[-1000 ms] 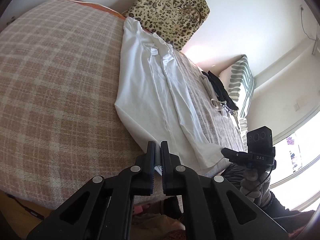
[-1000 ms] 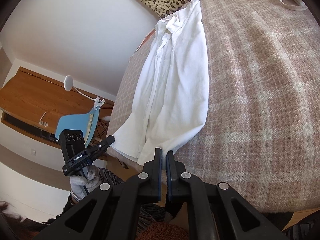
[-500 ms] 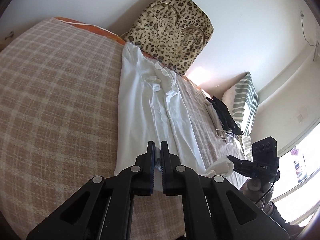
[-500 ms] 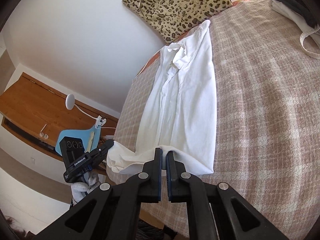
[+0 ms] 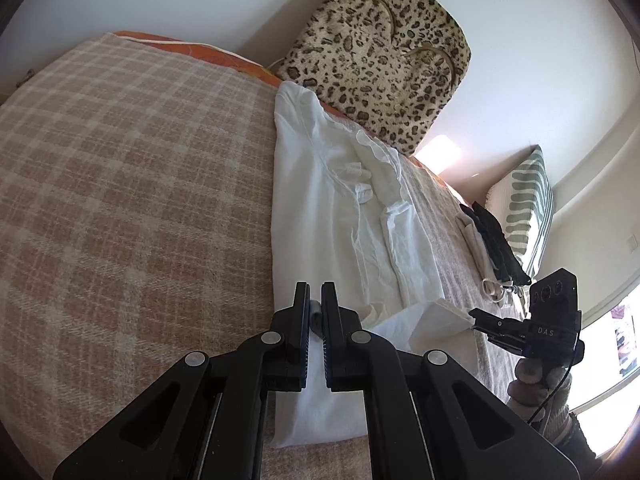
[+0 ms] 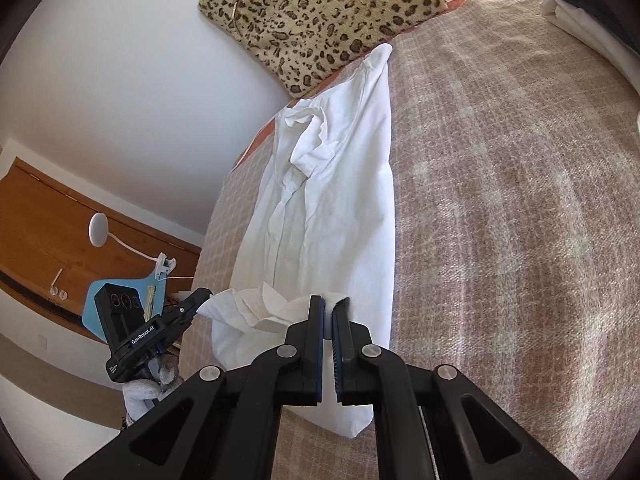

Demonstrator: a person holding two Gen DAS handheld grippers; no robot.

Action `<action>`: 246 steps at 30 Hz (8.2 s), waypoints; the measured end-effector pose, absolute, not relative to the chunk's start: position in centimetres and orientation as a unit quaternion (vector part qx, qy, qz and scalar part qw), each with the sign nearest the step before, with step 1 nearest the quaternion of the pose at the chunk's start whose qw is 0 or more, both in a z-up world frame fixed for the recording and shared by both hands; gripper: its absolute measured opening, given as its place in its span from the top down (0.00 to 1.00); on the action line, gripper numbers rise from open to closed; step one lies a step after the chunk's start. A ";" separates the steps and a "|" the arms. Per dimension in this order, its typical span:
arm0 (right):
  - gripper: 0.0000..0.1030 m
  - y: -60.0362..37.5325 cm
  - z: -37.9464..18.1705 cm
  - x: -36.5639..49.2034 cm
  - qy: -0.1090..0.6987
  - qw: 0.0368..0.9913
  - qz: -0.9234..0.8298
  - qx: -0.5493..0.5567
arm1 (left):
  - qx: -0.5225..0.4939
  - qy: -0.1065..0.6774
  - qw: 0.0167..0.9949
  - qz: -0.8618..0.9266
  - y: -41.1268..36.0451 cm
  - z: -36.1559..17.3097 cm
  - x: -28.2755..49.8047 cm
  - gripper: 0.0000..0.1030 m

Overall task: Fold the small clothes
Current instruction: 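Lift the hem with both tools and fold it toward the collar, then open both tools, release the hem fold, and move to the collar, then close both tools on the collar edge of the T-shirt, then lift the collar with both tools and fold it over onto the hem fold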

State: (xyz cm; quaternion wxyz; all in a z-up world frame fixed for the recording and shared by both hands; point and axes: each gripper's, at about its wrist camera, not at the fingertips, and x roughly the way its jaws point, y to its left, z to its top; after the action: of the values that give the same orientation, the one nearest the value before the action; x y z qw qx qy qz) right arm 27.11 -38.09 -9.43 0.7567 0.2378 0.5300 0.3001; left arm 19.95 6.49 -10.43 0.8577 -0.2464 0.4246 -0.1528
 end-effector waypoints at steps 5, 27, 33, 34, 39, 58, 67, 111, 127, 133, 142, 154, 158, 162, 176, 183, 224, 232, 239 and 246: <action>0.98 -38.3 -10.3 27.8 0.538 0.752 0.296 0.240 | -0.241 0.422 0.862 -0.142 6.5 -10.8 20.8 0.96; 0.75 -30.5 -4.7 23.1 0.451 0.785 0.425 0.000 | -0.167 0.427 0.875 -0.153 6.7 -9.9 17.1 0.72; 0.77 -24.1 -7.3 22.6 0.485 0.725 0.488 -0.023 | -0.159 0.441 0.869 -0.155 6.3 -10.8 17.5 0.72; 0.77 -23.3 -7.7 22.5 0.489 0.721 0.490 -0.032 | -0.158 0.442 0.870 -0.154 6.4 -10.8 17.5 0.72; 0.77 -21.7 -9.3 24.4 0.508 0.714 0.481 -0.027 | -0.159 0.442 0.870 -0.150 6.7 -10.9 17.5 0.72; 0.63 -32.5 -5.3 27.4 0.465 0.838 0.285 0.002 | -0.120 0.442 0.876 -0.147 4.5 -12.2 20.1 0.77; 0.92 -33.2 -8.2 26.5 0.512 0.815 0.270 -0.025 | -0.056 0.427 0.896 -0.110 3.4 -12.3 19.8 0.91; 0.76 -28.4 -10.1 24.3 0.489 0.802 0.328 -0.102 | -0.043 0.432 0.884 -0.176 -1.9 -10.9 20.8 0.83; 0.68 -34.1 -7.9 35.8 0.475 0.833 0.280 0.055 | -0.100 0.407 0.884 -0.209 -1.0 -4.2 34.6 0.49; 0.68 -35.2 -10.4 39.9 0.494 0.818 0.269 0.114 | -0.096 0.438 0.867 -0.217 -2.8 -6.8 43.0 0.48; 0.67 -34.4 -12.1 42.9 0.504 0.807 0.282 0.123 | -0.167 0.500 0.822 -0.217 -2.6 -12.0 47.7 0.48; 0.96 -33.3 -13.5 44.7 0.502 0.810 0.284 0.103 | -0.104 0.467 0.855 -0.201 -4.3 -12.3 47.5 0.95; 1.00 -33.6 -13.8 44.9 0.502 0.812 0.279 0.109 | -0.060 0.451 0.878 -0.149 -3.6 -12.2 47.3 0.97; 1.00 -33.4 -13.7 44.9 0.498 0.816 0.275 0.100 | -0.056 0.442 0.885 -0.134 -2.7 -12.4 47.5 0.97; 1.00 -33.5 -13.7 45.1 0.500 0.813 0.278 0.111 | -0.054 0.446 0.868 -0.211 -8.6 -9.3 49.6 0.54; 1.00 -33.5 -13.7 45.1 0.500 0.812 0.279 0.113 | -0.023 0.488 0.840 -0.235 -12.4 -11.2 51.7 0.54; 0.63 -33.3 -12.0 50.5 0.471 0.821 0.290 0.143 | -0.074 0.459 0.869 -0.168 6.3 -9.7 48.5 0.47; 0.65 -33.4 -14.2 54.4 0.491 0.802 0.283 0.190 | -0.175 0.458 0.850 -0.191 8.3 -13.3 50.4 0.50; 0.91 -32.1 -14.6 56.2 0.500 0.796 0.283 0.189 | -0.172 0.440 0.860 -0.192 7.5 -13.3 50.9 0.96; 0.83 -31.9 -13.5 56.7 0.489 0.824 0.248 0.142 | -0.173 0.440 0.863 -0.176 8.7 -13.2 51.5 0.97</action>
State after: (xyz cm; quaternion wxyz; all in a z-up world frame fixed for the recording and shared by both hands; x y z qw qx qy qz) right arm 56.67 -31.89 -13.52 0.8239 0.1425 0.4892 0.2482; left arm 51.52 8.71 -13.19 0.8631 -0.1730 0.4404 -0.1764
